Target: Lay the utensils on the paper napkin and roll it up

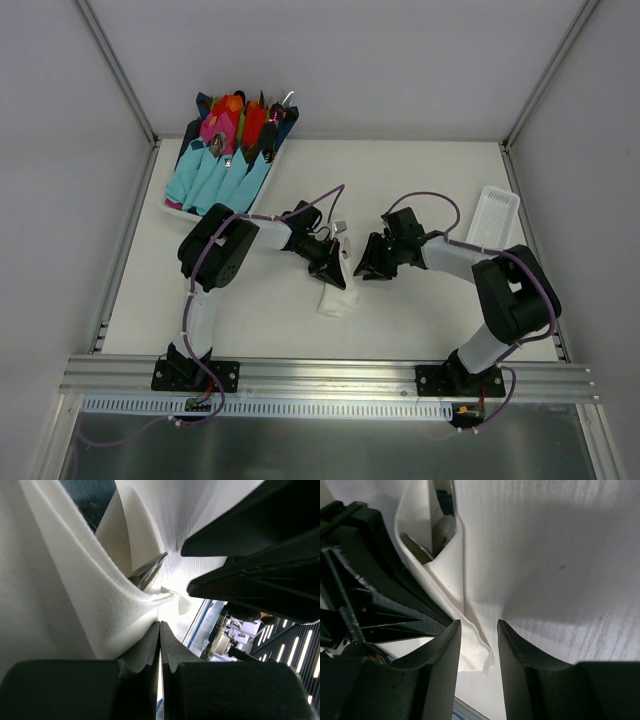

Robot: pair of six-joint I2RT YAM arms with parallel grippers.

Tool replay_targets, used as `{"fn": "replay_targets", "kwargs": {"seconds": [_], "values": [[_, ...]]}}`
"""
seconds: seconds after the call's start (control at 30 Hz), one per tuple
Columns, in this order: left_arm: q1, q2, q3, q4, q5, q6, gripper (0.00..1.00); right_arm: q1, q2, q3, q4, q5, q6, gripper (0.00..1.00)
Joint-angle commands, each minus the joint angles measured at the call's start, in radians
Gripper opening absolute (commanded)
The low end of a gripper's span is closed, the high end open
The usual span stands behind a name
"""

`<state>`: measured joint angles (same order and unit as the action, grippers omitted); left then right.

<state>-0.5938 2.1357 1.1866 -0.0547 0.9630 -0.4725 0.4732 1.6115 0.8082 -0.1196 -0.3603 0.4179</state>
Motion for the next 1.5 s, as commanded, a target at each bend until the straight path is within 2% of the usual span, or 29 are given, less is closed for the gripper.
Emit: {"fn": "replay_targets", "kwargs": {"seconds": [0.0,0.37,0.83,0.93,1.17,1.33,1.47], "values": [[0.011,0.047,-0.032,-0.010,-0.122,0.043,0.00,0.011,0.028,0.039,0.032,-0.011,0.018,0.40],[0.012,0.053,-0.033,-0.005,-0.118,0.041,0.00,0.025,0.067,0.042,0.095,-0.029,0.035,0.44],[0.017,0.047,-0.030,-0.002,-0.115,0.038,0.00,0.074,0.192,0.126,-0.011,0.073,0.025,0.40],[0.019,0.046,-0.030,-0.002,-0.115,0.038,0.00,0.076,0.200,0.114,-0.011,0.073,0.027,0.32],[0.023,0.033,-0.028,-0.004,-0.115,0.040,0.00,0.073,0.197,0.072,0.054,0.050,0.028,0.00],[0.034,-0.031,-0.030,-0.002,-0.092,0.060,0.02,0.067,0.176,0.034,0.145,0.012,0.032,0.00],[0.055,-0.138,-0.041,-0.002,-0.067,0.089,0.18,0.062,0.139,-0.007,0.216,-0.008,0.028,0.00]]}}
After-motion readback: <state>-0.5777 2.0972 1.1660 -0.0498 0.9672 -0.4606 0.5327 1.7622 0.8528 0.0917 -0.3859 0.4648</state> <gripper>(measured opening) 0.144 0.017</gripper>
